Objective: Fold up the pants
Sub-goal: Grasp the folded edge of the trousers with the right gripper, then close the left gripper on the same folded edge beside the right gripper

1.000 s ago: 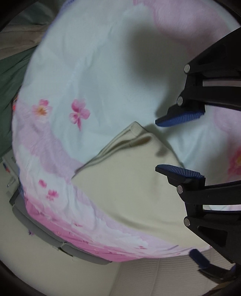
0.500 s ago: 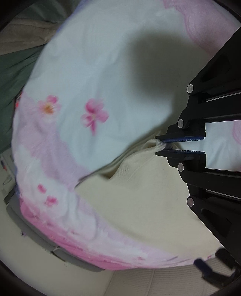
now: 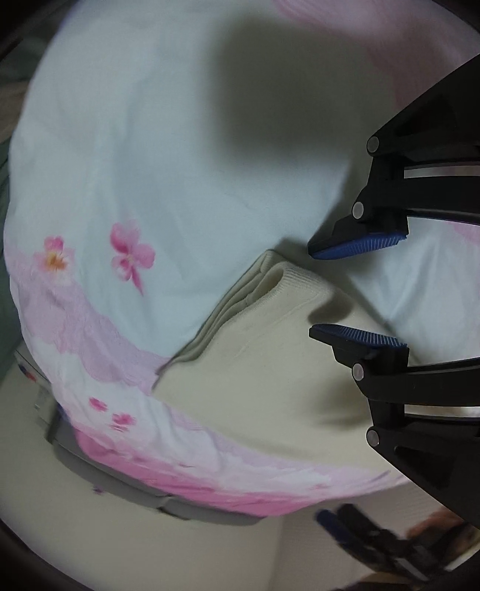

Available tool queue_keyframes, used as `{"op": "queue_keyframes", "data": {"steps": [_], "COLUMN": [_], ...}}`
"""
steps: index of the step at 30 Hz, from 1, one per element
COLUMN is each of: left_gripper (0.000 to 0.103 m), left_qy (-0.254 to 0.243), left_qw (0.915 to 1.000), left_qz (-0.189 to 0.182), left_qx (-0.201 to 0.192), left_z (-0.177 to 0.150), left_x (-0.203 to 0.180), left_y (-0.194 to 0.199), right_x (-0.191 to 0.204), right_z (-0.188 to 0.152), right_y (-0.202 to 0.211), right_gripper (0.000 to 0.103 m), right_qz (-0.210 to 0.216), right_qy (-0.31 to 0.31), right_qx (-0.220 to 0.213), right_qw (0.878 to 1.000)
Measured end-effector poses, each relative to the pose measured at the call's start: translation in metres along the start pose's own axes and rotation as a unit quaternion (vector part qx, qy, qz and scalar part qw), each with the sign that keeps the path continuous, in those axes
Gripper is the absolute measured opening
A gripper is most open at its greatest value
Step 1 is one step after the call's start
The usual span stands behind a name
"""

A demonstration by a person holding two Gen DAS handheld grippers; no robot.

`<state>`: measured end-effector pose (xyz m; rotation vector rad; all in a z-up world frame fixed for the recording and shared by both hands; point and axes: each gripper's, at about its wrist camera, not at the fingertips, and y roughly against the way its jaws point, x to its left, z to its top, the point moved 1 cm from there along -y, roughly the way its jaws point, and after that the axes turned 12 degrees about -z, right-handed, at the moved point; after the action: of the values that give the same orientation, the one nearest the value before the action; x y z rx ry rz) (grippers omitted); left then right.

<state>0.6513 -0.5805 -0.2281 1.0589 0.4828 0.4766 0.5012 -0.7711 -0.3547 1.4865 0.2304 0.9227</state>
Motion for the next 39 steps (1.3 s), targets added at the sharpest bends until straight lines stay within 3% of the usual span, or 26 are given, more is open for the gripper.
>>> {"op": "queue_keyframes", "data": {"steps": [6,9,13,17,19,20,22,24,27,32,39], "left_gripper": [0.082,0.082,0.082,0.081,0.077,0.070,0.060,0.039,0.026,0.023,0.023], "left_qy": [-0.029,-0.034,-0.051,-0.052,-0.031,-0.026,-0.025,-0.023,-0.013,-0.024,-0.042], "left_qw": [0.9951,0.9899,0.9810,0.9728,0.9661,0.9634,0.9624,0.9628,0.9626,0.9634,0.9660], "left_qz": [-0.092,-0.126,-0.153,-0.182,-0.212,-0.223,-0.226,-0.224,-0.233,-0.243,-0.228], "left_qx": [0.022,0.056,0.107,0.133,0.144,0.147,0.149,0.149,0.138,0.111,0.115], "left_z": [0.067,0.091,0.102,0.109,0.111,0.112,0.113,0.112,0.113,0.120,0.123], "left_x": [0.048,0.061,0.059,0.055,0.056,0.056,0.056,0.060,0.065,0.062,0.062], "left_y": [-0.050,-0.091,-0.140,-0.170,-0.179,-0.181,-0.182,-0.180,-0.171,-0.148,-0.142], "right_x": [-0.004,-0.008,-0.011,-0.007,-0.007,-0.008,-0.008,-0.010,-0.009,-0.008,-0.016], "right_z": [-0.019,-0.022,-0.020,-0.019,-0.019,-0.017,-0.015,-0.014,-0.013,-0.011,-0.001], "right_y": [-0.007,-0.011,-0.018,-0.022,-0.023,-0.024,-0.026,-0.027,-0.028,-0.029,-0.031], "right_gripper": [0.042,0.042,0.042,0.042,0.043,0.043,0.045,0.048,0.050,0.060,0.057], "right_qz": [0.004,0.007,0.009,-0.002,-0.004,-0.003,-0.001,0.003,0.006,0.012,0.044], "right_qy": [-0.062,-0.081,-0.095,-0.097,-0.094,-0.095,-0.099,-0.103,-0.101,-0.095,-0.123], "right_qx": [-0.066,-0.081,-0.089,-0.096,-0.097,-0.095,-0.092,-0.089,-0.089,-0.087,-0.062], "right_qw": [0.996,0.993,0.991,0.991,0.991,0.991,0.991,0.991,0.991,0.992,0.989]}}
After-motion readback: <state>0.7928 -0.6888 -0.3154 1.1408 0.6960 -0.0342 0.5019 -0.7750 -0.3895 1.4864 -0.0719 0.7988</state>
